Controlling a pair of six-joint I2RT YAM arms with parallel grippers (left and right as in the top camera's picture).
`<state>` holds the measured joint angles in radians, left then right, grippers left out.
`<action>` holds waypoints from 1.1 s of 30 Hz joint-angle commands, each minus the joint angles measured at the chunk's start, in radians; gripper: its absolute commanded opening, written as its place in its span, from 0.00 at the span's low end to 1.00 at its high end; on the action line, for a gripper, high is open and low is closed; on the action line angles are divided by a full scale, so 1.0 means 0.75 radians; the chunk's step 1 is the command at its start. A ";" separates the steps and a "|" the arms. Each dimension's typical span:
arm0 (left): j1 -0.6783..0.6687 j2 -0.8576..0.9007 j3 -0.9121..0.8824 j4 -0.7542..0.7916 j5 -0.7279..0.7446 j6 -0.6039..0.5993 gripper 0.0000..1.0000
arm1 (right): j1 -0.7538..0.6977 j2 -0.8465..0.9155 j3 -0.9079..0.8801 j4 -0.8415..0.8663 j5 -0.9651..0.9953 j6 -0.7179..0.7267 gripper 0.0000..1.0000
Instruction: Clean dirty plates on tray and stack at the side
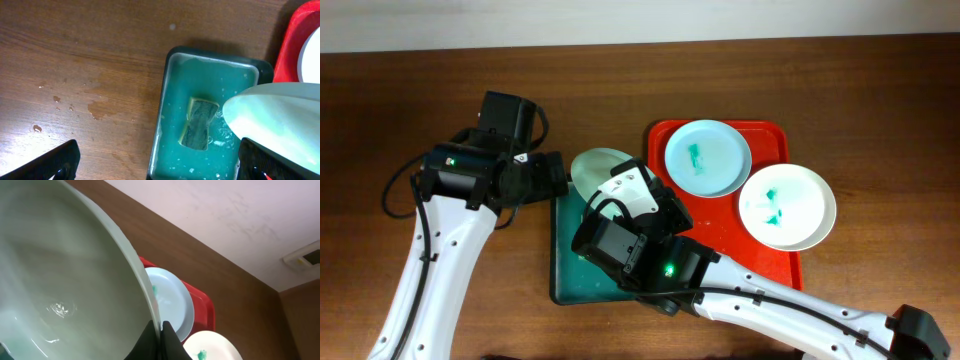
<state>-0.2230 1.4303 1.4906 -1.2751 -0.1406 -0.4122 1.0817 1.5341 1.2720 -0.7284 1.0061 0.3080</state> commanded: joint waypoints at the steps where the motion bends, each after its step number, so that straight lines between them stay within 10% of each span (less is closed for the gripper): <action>1: 0.005 -0.010 0.012 0.002 -0.023 0.003 0.99 | -0.021 -0.033 0.028 0.034 0.153 -0.018 0.04; 13: 0.005 -0.010 0.012 0.002 -0.023 0.003 0.99 | -0.013 -0.030 0.027 0.072 0.082 -0.051 0.04; 17: 0.005 -0.010 0.012 0.002 -0.023 0.003 1.00 | -0.172 -0.038 0.030 -0.249 -0.546 0.615 0.04; 22: 0.005 -0.010 0.012 0.002 -0.023 0.003 0.99 | -1.089 -0.242 0.099 -0.464 -1.656 0.170 0.04; 29: 0.005 -0.010 0.012 0.002 -0.023 0.003 0.99 | -2.477 0.019 0.098 -0.511 -1.763 0.028 0.04; 33: 0.005 -0.010 0.012 0.002 -0.023 0.003 0.99 | -2.703 0.294 0.097 -0.417 -1.731 0.027 0.04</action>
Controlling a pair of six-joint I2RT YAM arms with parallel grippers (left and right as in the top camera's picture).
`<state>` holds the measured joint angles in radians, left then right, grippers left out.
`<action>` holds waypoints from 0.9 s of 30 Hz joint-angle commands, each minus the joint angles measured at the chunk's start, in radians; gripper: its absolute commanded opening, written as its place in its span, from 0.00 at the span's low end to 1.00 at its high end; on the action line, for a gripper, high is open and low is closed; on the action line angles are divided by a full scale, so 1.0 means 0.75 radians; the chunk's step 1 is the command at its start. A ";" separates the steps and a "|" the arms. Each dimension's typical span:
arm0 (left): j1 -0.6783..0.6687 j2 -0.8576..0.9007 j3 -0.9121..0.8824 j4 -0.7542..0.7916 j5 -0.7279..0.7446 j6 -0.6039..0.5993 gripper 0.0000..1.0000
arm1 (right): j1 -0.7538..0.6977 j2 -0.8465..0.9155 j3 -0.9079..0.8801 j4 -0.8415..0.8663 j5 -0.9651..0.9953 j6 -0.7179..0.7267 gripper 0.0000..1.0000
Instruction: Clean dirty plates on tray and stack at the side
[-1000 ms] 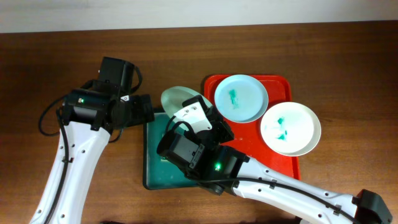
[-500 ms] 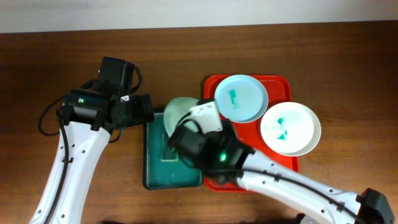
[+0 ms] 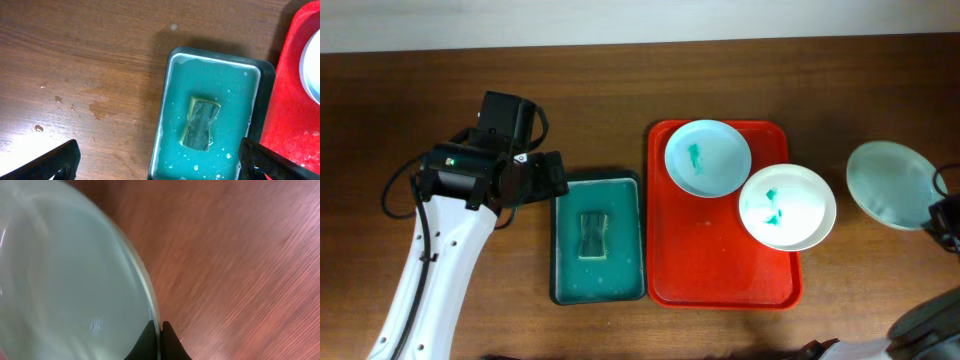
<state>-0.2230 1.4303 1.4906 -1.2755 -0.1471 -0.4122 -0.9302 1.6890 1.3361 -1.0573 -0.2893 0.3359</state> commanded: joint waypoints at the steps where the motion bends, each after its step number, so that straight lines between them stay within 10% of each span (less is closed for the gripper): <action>1: 0.005 -0.010 0.012 0.002 -0.014 0.003 0.99 | -0.005 0.142 0.011 0.038 0.057 -0.009 0.04; 5: 0.005 -0.010 0.012 0.002 -0.014 0.003 0.99 | 0.197 0.219 -0.024 0.065 0.284 0.035 0.06; 7: 0.005 -0.010 0.012 0.002 -0.014 0.003 0.99 | 0.298 0.217 -0.025 0.064 0.432 0.057 0.40; 15: 0.005 -0.010 0.012 0.002 -0.014 0.003 1.00 | 0.503 -0.104 -0.025 -0.237 -0.068 -0.379 0.47; 21: 0.005 -0.010 0.012 0.002 -0.014 0.003 1.00 | 0.861 -0.103 -0.418 0.314 0.295 -0.352 0.62; 26: 0.005 -0.010 0.012 0.002 -0.014 0.003 1.00 | 0.865 -0.093 -0.530 0.440 0.329 -0.304 0.38; 27: 0.005 -0.010 0.012 0.002 -0.015 0.003 0.99 | 0.865 -0.087 -0.547 0.442 0.333 -0.288 0.14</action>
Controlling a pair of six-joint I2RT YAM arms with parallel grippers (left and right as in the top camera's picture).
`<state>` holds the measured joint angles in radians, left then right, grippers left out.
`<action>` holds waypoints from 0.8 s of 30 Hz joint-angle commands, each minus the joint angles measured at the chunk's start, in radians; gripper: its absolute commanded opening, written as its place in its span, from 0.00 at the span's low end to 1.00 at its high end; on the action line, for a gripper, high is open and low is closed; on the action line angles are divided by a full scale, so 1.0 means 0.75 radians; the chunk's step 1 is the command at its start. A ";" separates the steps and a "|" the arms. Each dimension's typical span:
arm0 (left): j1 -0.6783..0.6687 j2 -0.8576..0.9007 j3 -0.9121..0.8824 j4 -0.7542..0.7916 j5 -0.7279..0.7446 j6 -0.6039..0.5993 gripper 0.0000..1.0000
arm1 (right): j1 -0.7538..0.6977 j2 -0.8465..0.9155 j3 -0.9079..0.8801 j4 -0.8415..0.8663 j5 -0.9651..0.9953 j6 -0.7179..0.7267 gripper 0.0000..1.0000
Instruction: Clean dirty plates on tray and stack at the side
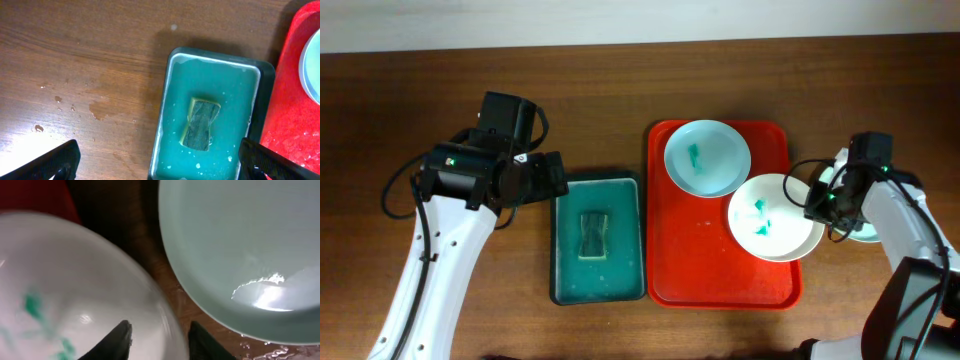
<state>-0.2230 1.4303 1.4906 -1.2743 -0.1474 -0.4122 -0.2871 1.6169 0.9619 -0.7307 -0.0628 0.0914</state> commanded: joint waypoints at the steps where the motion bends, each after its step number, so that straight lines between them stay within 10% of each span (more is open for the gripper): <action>1: 0.005 -0.010 0.012 0.001 -0.014 0.003 0.99 | 0.007 0.001 -0.038 -0.028 0.022 0.093 0.04; 8: 0.005 -0.010 0.012 0.001 -0.014 0.003 0.99 | 0.060 -0.309 0.016 -0.590 -0.197 0.118 0.04; 13: 0.005 -0.010 0.012 0.001 -0.012 0.002 0.99 | 0.426 -0.306 -0.425 -0.109 -0.234 0.319 0.04; 16: 0.005 -0.010 0.012 -0.001 0.038 0.002 0.99 | 0.485 -0.308 -0.293 -0.184 -0.077 0.318 0.22; 20: -0.036 0.021 -0.014 0.041 0.238 0.047 1.00 | 0.485 -0.308 -0.033 -0.357 -0.042 0.208 0.22; 24: -0.163 0.127 -0.331 0.165 0.230 0.159 0.80 | 0.486 -0.306 -0.026 -0.437 -0.080 0.209 0.23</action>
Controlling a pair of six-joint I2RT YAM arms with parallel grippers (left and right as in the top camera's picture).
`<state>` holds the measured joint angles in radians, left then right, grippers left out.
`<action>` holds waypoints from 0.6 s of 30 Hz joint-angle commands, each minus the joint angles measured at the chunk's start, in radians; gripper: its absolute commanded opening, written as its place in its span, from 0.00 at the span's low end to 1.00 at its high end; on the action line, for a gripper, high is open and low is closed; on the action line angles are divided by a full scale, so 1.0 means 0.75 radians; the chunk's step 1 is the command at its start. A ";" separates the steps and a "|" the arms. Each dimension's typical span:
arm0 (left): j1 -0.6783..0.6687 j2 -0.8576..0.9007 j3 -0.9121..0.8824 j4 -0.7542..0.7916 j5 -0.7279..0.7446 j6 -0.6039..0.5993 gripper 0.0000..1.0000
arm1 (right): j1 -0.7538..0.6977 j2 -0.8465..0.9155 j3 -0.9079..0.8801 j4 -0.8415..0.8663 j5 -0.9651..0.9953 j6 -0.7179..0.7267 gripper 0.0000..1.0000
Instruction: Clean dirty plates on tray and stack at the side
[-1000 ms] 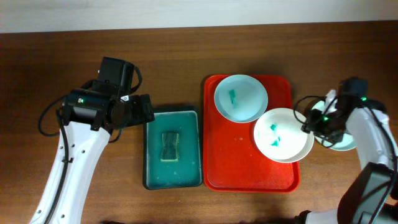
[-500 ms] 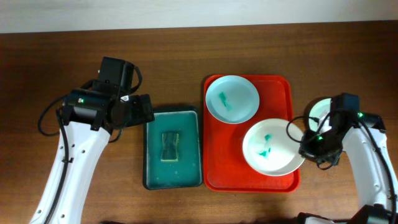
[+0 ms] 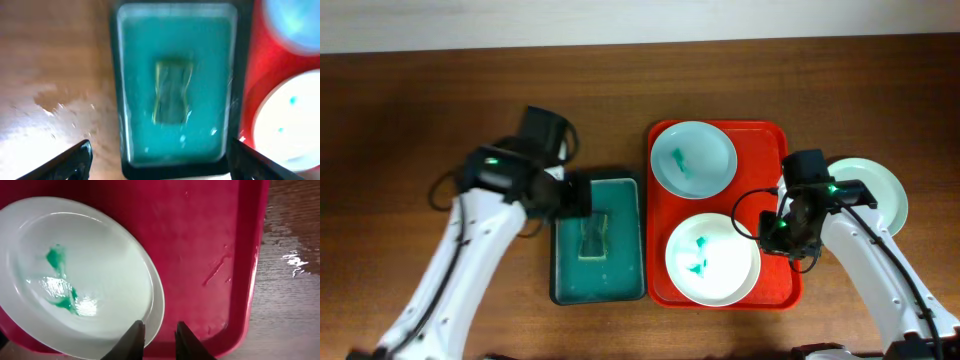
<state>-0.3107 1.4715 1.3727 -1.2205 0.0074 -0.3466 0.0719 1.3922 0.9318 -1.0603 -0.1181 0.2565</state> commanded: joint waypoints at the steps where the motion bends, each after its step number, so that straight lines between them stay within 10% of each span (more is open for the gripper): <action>1: -0.070 0.101 -0.259 0.182 0.050 0.071 0.76 | 0.007 -0.007 0.014 0.006 -0.007 -0.012 0.24; 10: -0.182 0.431 -0.570 0.567 0.093 0.061 0.00 | 0.008 -0.007 0.014 0.006 -0.007 -0.012 0.25; 12: -0.182 0.424 -0.448 0.433 0.181 0.061 0.00 | 0.008 -0.007 0.014 0.006 -0.006 -0.012 0.25; 13: -0.182 0.424 -0.333 0.327 0.169 0.063 0.09 | 0.008 -0.007 0.014 0.006 -0.006 -0.012 0.25; 14: -0.182 0.424 -0.239 0.262 0.105 0.066 0.44 | 0.008 -0.007 0.014 0.005 -0.007 -0.012 0.25; 15: -0.182 0.424 -0.199 0.254 0.044 0.066 0.59 | 0.008 -0.007 0.014 0.002 -0.007 -0.012 0.25; 18: -0.182 0.484 -0.195 0.364 -0.076 0.066 0.68 | 0.008 -0.007 0.014 0.003 -0.006 -0.012 0.25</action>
<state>-0.4450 1.7916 1.2213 -0.9905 0.0307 -0.3027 0.0719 1.3922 0.9314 -1.0561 -0.1207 0.2539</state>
